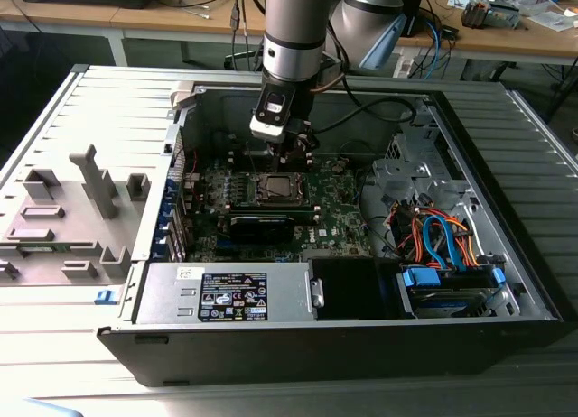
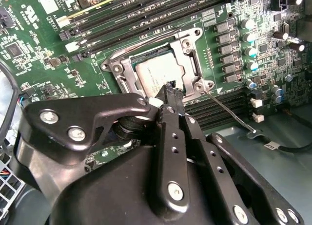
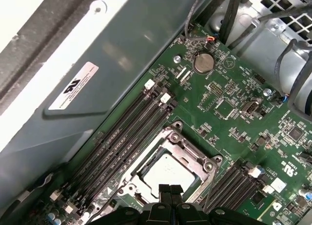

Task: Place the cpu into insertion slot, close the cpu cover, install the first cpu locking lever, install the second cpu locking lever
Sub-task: 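Install the first cpu locking lever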

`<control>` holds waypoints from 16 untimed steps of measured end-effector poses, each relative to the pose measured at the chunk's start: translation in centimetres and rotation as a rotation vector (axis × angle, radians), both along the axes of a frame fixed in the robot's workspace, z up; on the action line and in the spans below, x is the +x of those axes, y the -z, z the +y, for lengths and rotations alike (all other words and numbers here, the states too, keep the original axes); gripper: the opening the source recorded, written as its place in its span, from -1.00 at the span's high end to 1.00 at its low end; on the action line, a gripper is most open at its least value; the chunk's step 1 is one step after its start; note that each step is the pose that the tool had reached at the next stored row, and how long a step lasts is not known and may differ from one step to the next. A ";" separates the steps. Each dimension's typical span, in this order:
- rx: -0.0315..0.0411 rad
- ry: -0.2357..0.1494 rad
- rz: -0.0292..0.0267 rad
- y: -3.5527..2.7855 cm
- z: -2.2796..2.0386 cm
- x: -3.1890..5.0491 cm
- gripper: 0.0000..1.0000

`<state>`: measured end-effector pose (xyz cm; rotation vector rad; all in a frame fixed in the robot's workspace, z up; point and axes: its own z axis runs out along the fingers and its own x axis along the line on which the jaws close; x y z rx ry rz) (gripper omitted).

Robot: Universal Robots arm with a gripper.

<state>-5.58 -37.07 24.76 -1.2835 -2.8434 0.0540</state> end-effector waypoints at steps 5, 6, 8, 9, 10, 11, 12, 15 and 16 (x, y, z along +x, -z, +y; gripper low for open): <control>0.0000 -0.024 0.0001 0.00 0.00 0.00 0.79; 0.0000 -0.028 0.0000 0.00 0.00 0.00 0.79; -0.0001 -0.040 0.0000 0.00 0.00 0.00 0.79; 0.0000 -0.047 0.0000 0.00 0.00 0.00 0.79; 0.0000 -0.054 0.0000 0.00 0.00 0.00 0.79; 0.0000 -0.057 0.0000 0.00 0.00 0.00 0.79; 0.0000 -0.061 0.0000 0.00 0.00 0.00 0.79; 0.0000 -0.077 0.0000 0.00 0.00 0.00 0.79; 0.0000 -0.081 0.0000 0.00 0.00 0.00 0.79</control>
